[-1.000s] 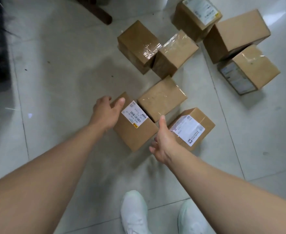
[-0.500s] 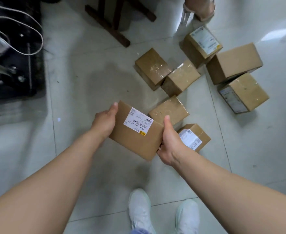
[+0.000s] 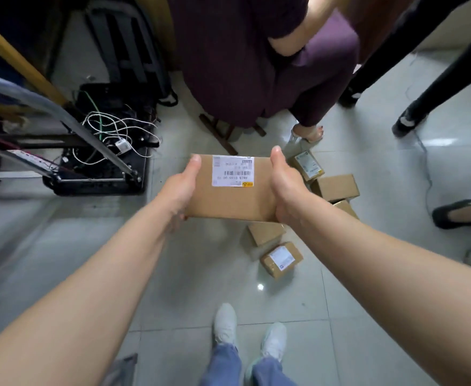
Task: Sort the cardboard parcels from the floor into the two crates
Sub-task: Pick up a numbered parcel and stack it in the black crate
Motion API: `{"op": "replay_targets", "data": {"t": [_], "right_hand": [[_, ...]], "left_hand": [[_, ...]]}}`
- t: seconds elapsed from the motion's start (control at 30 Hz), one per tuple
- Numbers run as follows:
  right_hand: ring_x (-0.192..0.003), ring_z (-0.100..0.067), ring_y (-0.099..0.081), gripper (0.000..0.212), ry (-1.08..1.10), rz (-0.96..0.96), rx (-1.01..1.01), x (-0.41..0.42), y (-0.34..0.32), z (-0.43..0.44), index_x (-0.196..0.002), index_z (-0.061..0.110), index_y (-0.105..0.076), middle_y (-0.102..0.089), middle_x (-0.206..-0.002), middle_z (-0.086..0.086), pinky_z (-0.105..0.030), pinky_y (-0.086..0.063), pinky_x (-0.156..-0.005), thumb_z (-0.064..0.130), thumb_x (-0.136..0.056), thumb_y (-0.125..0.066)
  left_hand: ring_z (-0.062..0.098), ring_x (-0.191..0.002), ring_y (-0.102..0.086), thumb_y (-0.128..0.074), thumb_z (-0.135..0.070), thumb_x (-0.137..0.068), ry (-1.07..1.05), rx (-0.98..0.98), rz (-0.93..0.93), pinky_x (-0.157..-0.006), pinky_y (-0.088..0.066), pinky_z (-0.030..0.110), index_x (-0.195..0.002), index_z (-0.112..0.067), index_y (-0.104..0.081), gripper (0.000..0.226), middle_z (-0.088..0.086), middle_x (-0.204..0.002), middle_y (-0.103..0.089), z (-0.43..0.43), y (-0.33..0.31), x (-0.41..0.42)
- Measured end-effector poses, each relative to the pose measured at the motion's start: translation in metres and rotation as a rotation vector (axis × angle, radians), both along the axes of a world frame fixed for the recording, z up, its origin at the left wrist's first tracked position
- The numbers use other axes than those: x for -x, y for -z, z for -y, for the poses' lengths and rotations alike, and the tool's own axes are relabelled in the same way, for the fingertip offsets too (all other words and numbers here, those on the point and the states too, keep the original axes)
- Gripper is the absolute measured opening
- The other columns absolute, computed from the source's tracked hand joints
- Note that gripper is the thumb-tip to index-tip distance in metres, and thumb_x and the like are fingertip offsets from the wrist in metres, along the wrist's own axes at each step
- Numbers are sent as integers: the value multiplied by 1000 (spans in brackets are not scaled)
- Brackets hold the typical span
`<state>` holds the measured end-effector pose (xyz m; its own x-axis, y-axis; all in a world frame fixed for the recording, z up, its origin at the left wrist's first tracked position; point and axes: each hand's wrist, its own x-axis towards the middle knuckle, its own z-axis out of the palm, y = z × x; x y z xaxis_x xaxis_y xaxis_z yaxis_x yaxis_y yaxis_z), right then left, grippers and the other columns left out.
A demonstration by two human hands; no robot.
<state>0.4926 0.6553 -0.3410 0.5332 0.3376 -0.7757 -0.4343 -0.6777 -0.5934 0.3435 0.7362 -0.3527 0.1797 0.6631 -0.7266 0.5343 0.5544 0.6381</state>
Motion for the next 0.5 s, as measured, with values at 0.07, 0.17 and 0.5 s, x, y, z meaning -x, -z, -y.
{"op": "replay_targets", "data": {"t": [0.07,0.17,0.5], "right_hand": [[-109,-30,-58,81,-30,47,-24,11,-57,5,-130,12,-51,-59,-124,-5,-44,-44,-100,72,-80,-34],[-114,-29,-54,75,-30,103,-68,23,-117,17,-138,12,-44,-55,-130,-6,-44,-41,-103,66,-88,-36],[-138,-23,-28,68,-125,206,-256,62,-246,106,-146,12,-35,-30,-152,-10,-31,-24,-107,58,-96,-31]], "left_hand": [[16,-97,-62,-41,-71,-85,-28,0,29,-85,-44,33,-118,-24,-59,60,-7,-110,-66,5,-47,7],[11,-87,-62,-40,-69,-88,-43,-45,89,-75,-40,29,-110,-26,-61,52,-12,-94,-66,18,-114,15],[12,-78,-63,-37,-65,-91,-212,-198,225,-57,-50,28,-109,-23,-61,51,-5,-93,-66,111,-250,67]]}}
